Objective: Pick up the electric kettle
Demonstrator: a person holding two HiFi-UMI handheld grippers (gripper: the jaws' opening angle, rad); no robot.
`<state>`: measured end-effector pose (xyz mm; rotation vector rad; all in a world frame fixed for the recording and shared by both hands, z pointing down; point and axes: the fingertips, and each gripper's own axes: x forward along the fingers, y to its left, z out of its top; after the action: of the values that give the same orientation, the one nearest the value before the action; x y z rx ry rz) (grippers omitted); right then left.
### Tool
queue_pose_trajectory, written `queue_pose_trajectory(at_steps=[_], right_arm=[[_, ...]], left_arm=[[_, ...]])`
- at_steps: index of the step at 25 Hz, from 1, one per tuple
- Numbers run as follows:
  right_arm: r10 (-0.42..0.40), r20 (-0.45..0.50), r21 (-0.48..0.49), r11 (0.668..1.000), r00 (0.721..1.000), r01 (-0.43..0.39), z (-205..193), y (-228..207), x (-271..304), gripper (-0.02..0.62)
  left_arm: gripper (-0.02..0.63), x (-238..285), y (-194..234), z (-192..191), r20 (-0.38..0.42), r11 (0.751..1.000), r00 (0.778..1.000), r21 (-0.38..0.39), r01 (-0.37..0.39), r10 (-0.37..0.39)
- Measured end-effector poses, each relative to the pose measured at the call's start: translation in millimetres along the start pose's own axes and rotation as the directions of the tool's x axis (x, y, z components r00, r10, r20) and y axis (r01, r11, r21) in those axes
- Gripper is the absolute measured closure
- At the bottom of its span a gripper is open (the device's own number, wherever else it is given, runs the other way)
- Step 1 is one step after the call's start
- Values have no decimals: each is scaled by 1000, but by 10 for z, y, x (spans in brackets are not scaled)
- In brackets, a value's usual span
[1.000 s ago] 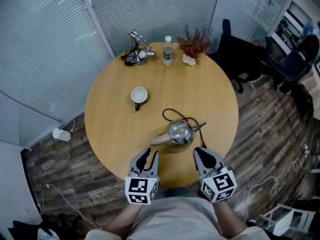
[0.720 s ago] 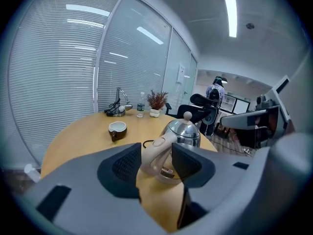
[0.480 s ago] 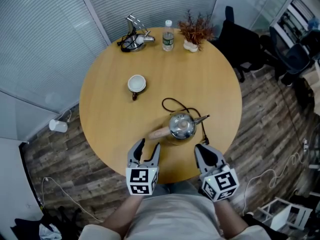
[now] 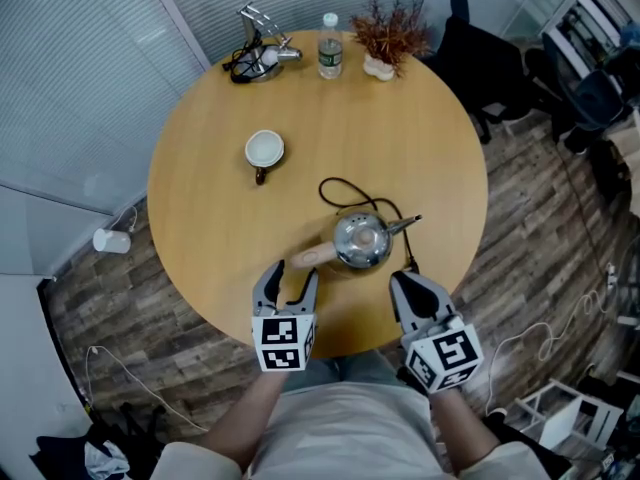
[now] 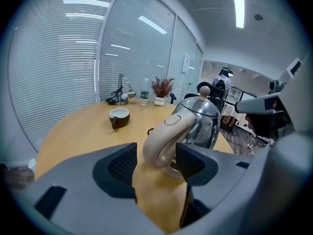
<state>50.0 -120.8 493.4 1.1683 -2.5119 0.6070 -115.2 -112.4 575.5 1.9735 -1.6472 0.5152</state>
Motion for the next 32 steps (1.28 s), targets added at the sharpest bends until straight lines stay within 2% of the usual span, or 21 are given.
queue_pose_trajectory(at_steps=[14,32], right_arm=[[-12,-12,38,999,1000,13,-57,-99,74,560],[-53,-25,82,995,998,55,-82,-304,93,560]], left_arm=[[359,313,135,-40,-22,999,999,-39,-34,33],[385,528,203,59,-9,999,999,-34,-42,42]])
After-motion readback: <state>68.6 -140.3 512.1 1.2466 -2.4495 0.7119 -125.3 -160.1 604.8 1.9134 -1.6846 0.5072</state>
